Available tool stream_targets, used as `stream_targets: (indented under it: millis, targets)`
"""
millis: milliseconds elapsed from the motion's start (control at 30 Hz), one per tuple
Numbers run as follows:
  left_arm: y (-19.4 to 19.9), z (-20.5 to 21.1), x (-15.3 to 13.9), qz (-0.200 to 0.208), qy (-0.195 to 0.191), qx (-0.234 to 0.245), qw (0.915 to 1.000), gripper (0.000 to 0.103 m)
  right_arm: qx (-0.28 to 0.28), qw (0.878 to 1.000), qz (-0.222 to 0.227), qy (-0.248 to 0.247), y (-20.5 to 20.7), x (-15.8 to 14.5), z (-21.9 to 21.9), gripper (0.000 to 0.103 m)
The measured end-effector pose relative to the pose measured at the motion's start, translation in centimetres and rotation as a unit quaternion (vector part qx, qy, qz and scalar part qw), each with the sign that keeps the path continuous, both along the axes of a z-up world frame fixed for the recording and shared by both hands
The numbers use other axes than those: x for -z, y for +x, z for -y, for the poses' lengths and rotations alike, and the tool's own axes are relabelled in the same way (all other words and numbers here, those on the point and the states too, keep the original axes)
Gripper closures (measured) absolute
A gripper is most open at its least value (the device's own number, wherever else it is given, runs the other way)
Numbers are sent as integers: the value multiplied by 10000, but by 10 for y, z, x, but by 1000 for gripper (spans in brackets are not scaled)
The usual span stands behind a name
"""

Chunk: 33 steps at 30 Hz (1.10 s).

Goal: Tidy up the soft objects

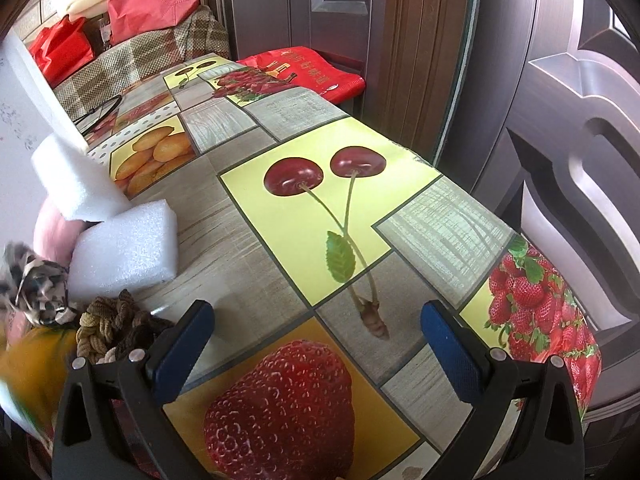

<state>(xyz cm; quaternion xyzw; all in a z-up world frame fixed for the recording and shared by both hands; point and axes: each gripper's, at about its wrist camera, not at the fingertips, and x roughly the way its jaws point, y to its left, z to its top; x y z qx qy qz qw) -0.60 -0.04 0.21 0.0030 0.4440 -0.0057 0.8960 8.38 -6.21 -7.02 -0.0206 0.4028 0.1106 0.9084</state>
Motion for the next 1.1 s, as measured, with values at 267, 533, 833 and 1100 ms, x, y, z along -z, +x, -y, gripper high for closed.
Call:
stream_targets:
  millis: [267,533,833,1100]
  targets:
    - [1,0,0,1,-4,0,10000,1,0,10000,0,1,0,0,0,0]
    - [1,0,0,1,-7,1,10000,1,-1,10000,-2,-5,0,-1,-1,0]
    - [1,0,0,5,-5,0,10000,1,-1,10000,-3,-4,1,-1,-1,0]
    - [1,0,0,4,-4,2,10000,1,-24,10000,4,-11,0,-1,-2,0]
